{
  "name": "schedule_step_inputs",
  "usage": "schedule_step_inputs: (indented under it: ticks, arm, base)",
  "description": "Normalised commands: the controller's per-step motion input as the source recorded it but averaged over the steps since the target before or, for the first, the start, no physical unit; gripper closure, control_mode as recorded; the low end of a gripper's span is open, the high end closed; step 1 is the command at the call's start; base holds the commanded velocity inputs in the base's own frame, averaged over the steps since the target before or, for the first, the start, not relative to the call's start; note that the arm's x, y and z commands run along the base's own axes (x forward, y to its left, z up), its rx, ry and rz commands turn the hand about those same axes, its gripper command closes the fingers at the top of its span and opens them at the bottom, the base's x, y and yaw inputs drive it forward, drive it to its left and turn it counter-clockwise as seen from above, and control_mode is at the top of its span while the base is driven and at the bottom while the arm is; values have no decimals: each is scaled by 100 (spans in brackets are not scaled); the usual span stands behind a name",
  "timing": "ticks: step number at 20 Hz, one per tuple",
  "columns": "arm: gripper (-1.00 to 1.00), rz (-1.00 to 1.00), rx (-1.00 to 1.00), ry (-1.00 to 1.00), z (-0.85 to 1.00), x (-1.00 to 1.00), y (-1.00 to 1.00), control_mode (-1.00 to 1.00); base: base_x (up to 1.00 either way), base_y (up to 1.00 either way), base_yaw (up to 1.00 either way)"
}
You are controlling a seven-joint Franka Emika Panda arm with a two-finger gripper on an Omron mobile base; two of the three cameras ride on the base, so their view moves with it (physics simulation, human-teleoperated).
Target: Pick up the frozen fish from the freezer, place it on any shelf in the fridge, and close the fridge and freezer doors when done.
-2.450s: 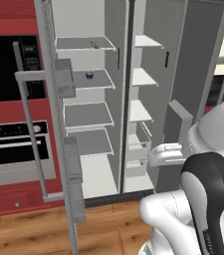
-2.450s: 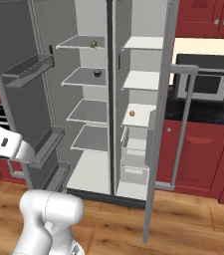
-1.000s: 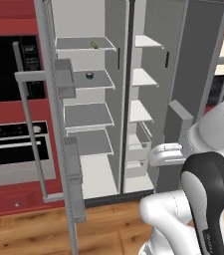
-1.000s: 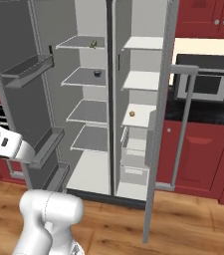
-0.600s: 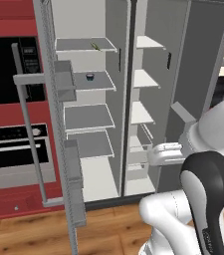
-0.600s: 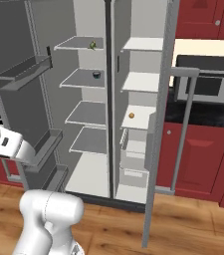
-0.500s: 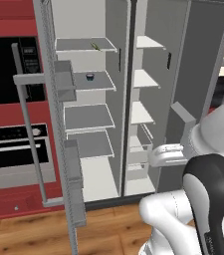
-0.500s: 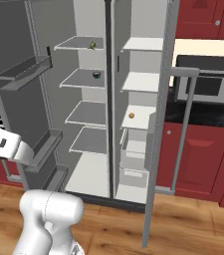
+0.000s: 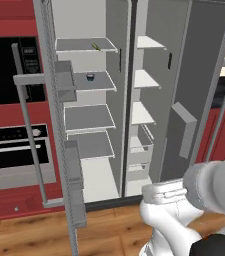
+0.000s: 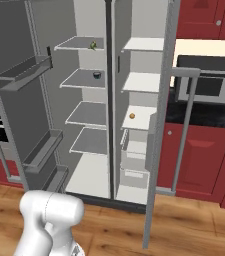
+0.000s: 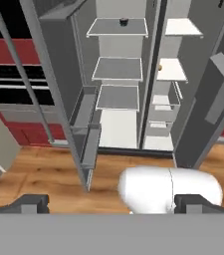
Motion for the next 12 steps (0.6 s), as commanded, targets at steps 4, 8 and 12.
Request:
schedule_step_inputs:
  ticks: [4,8,12]
  arm:
    - [-100,-8,-23,-51,35,-44,100,-100]
    - [-100,-25,-18,-43,16,17,100,-100]
    - [-100,-31,-1,-41,0,56,80,-100]
  base:
    - [0,0,0]
    - [0,0,0]
    - [0,0,0]
